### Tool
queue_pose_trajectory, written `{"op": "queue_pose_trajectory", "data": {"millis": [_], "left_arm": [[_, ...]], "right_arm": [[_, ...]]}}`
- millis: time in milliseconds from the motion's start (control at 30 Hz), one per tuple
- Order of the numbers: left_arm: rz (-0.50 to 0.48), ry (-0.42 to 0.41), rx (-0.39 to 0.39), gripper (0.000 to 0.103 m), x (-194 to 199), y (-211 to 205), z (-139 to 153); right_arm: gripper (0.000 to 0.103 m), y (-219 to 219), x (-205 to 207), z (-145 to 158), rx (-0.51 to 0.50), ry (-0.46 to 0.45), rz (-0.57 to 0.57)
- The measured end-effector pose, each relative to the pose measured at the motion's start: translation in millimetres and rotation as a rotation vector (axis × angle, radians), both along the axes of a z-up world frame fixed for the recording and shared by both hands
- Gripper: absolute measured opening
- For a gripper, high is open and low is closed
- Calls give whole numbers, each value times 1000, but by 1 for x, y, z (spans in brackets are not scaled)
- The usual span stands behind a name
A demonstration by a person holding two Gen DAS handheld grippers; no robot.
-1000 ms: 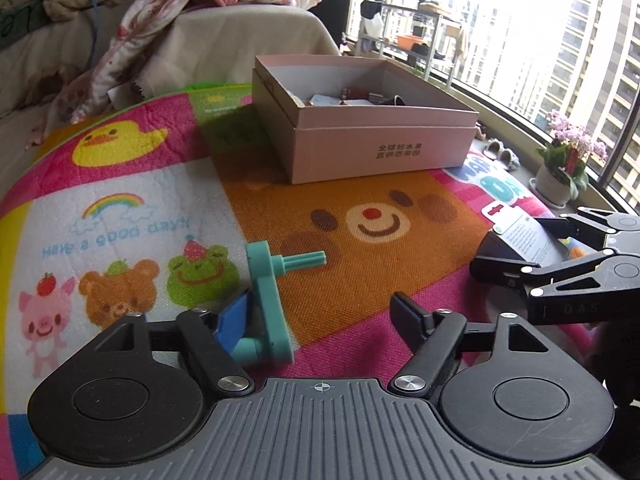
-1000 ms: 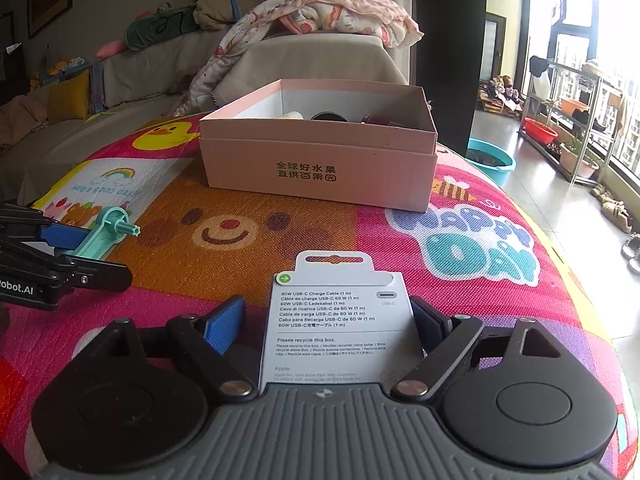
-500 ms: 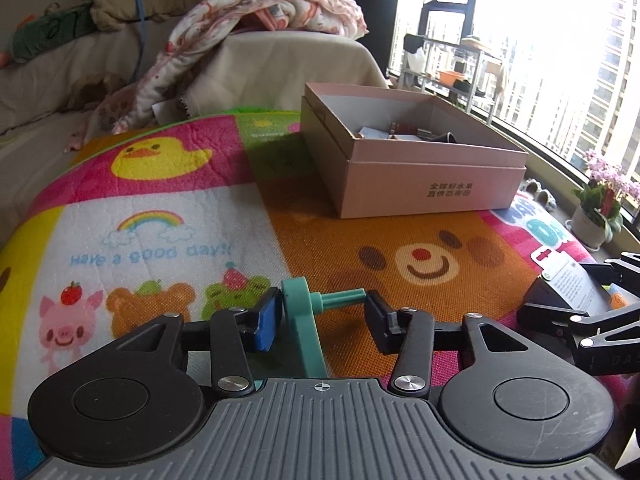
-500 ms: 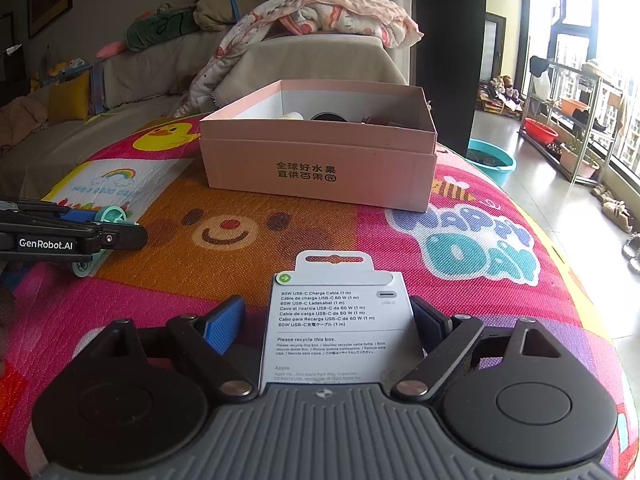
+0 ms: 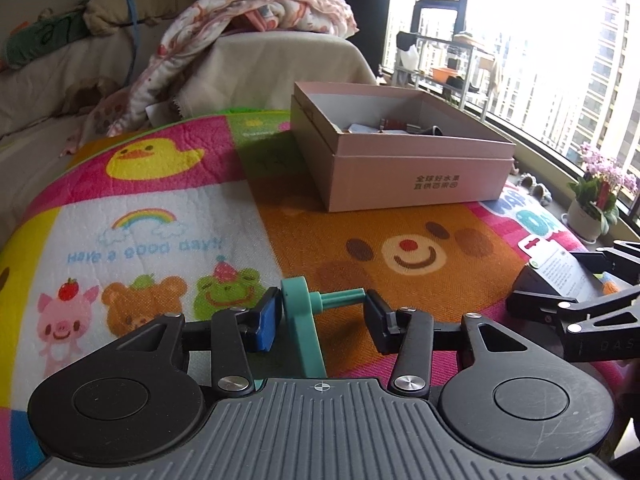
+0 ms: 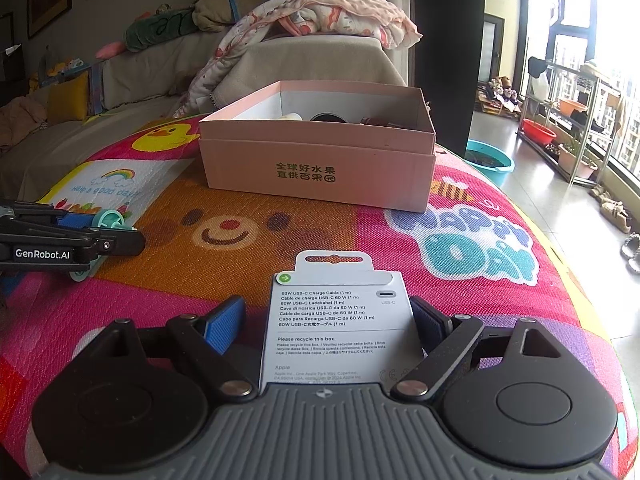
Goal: Organize rigid objects
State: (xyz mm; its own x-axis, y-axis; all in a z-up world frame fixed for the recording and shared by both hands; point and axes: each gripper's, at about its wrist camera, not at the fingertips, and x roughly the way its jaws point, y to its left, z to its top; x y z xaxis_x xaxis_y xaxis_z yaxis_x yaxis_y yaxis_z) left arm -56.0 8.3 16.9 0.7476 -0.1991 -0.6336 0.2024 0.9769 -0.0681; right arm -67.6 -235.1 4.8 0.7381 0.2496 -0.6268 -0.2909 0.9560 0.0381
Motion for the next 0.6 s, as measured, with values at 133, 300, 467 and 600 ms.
{"op": "queue_pose_trajectory", "data": {"millis": [133, 300, 467, 600], "left_arm": [[-63, -1, 6, 50, -17, -9, 0], [-117, -3, 8, 50, -38, -20, 0], [-136, 1, 4, 50, -52, -24, 2], [-163, -12, -8, 50, -60, -26, 9]], "right_arm": [[74, 1, -4, 2, -14, -5, -1], [69, 4, -14, 8, -44, 6, 33], [69, 1, -24, 15, -65, -7, 37], [69, -9, -30, 26, -56, -14, 36]]}}
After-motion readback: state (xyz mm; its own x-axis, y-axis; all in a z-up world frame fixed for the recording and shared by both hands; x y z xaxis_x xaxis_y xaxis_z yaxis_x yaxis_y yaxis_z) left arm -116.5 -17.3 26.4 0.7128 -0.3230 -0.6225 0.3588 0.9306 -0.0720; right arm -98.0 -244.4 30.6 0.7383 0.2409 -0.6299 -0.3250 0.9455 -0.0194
